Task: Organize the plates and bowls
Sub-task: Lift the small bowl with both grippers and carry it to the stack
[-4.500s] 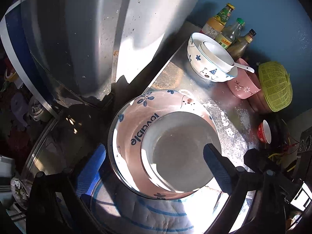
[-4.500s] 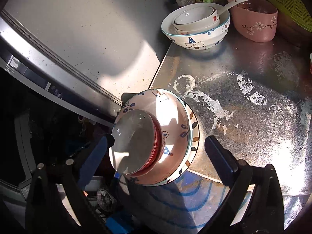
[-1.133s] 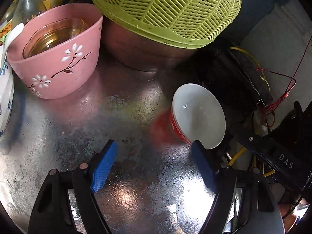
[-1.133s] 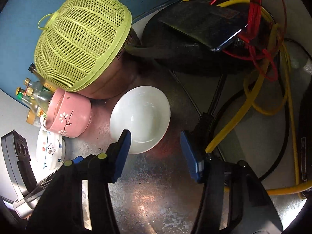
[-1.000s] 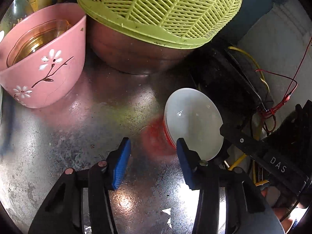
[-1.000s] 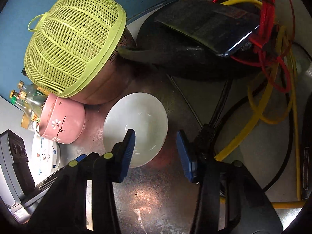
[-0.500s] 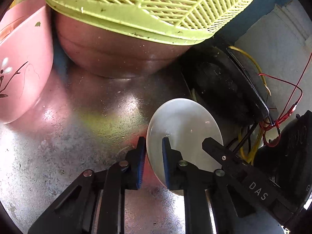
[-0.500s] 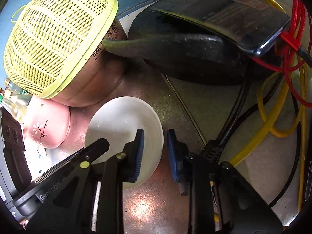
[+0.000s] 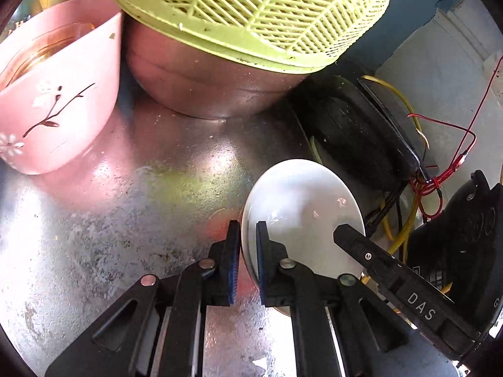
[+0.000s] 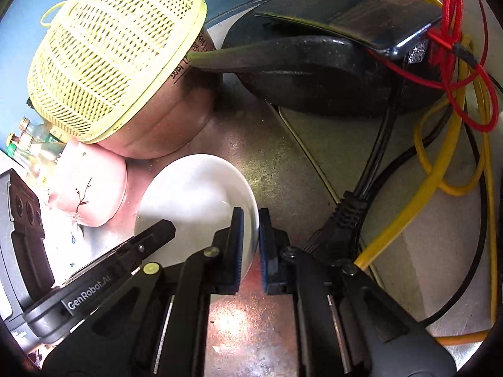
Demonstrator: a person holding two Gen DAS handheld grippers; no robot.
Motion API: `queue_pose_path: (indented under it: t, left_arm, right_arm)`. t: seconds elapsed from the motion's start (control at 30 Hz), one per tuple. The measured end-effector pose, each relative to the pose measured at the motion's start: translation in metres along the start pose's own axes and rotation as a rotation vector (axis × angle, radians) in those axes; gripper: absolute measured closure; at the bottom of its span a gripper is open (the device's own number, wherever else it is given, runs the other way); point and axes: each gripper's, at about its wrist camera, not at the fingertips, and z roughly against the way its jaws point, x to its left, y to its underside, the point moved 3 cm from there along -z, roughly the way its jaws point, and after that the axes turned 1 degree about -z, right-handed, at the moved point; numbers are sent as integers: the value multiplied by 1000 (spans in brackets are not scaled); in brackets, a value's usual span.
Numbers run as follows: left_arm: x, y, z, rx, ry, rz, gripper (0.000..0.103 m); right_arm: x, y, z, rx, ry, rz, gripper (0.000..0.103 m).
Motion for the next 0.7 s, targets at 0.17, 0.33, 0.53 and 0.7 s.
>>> queue_pose_path:
  t: [0.17, 0.33, 0.53, 0.7]
  left_arm:
    - [5, 16, 31, -33, -11, 20, 95]
    - [9, 40, 64, -64, -33, 20, 95]
    - [11, 78, 103, -91, -71, 36, 95]
    - [17, 110, 137, -106, -108, 67, 95]
  right_arm:
    - [14, 20, 19, 6, -29, 28, 93]
    - [32, 41, 38, 9, -61, 60, 93]
    - [43, 70, 66, 20, -100, 109, 93]
    - [59, 97, 88, 37, -126, 155, 93]
